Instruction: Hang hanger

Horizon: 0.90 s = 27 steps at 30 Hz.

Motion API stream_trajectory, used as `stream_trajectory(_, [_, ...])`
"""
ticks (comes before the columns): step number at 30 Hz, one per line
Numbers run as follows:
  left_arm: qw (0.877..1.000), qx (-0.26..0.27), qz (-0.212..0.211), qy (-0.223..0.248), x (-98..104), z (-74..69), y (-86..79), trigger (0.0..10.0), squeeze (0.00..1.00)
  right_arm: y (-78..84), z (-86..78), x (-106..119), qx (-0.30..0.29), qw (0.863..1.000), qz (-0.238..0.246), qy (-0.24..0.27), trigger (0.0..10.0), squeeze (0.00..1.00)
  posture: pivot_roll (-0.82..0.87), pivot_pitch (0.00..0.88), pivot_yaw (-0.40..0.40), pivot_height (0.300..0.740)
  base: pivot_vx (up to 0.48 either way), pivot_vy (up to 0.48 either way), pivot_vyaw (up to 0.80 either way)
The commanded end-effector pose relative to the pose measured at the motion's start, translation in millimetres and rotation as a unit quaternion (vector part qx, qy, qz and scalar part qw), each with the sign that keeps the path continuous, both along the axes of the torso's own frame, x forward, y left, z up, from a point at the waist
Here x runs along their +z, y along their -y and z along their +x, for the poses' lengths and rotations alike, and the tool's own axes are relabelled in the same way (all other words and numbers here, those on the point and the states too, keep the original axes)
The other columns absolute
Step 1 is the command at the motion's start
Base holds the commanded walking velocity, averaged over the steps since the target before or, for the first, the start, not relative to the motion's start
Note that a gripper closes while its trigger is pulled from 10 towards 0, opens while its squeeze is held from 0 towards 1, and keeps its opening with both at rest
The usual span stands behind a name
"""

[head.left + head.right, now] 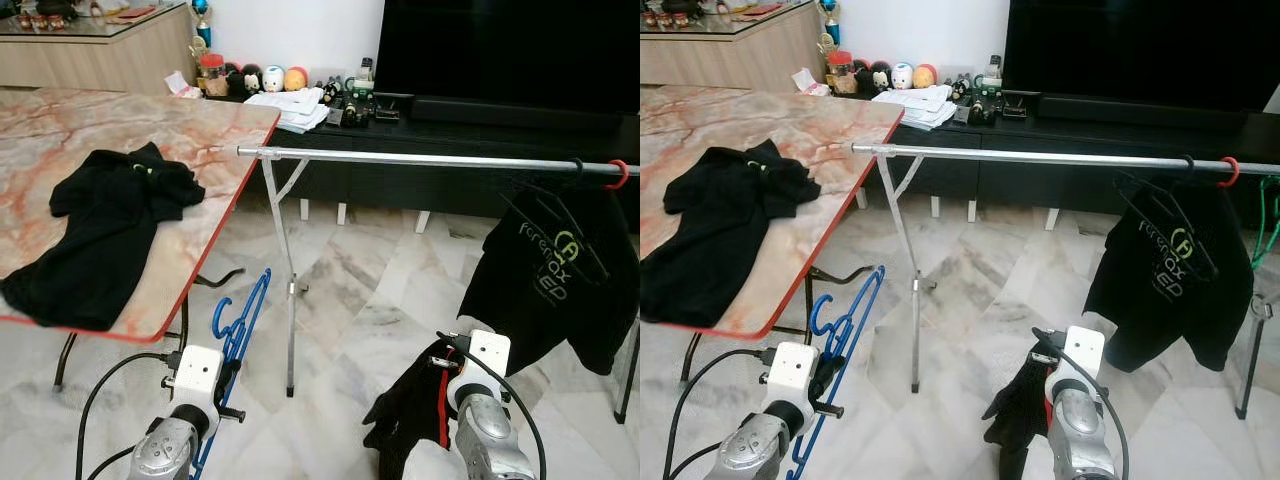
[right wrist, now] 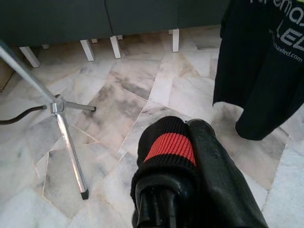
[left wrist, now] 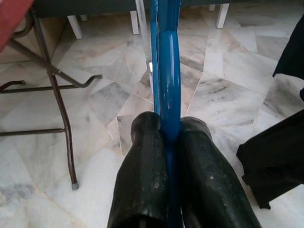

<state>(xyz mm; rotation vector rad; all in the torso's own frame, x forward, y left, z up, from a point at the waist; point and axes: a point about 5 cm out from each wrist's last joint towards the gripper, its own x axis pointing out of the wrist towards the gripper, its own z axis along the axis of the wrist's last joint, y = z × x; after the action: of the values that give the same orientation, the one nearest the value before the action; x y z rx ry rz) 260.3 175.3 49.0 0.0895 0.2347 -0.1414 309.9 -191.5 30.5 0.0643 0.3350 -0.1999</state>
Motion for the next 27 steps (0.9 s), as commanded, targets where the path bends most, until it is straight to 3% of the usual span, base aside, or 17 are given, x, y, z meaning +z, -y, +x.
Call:
stream_trajectory(1, [1.000, 0.000, 0.005, 0.003, -0.5, -0.7, -2.5, 10.0, 0.00, -0.6, 3.0, 5.1, 0.005, 1.000, -0.008, 0.013, 10.0, 0.00, 0.05, 0.000, 0.014, 0.740, -0.289, 0.000, 0.00])
stream_trajectory(24, [1.000, -0.004, 0.006, 0.006, 1.2, 0.3, -3.9, 10.0, 0.00, 4.6, 4.3, 6.9, -0.012, 1.000, -0.009, 0.011, 10.0, 0.00, 0.05, 0.030, 0.014, 0.740, -0.286, 0.000, 0.00])
stream_trajectory(27, [1.000, -0.003, 0.009, 0.005, 0.9, 0.0, -4.8, 10.0, 0.00, 3.8, 4.7, 6.7, -0.010, 1.000, -0.009, 0.008, 10.0, 0.00, 0.05, 0.032, 0.013, 0.740, -0.182, 0.000, -0.80])
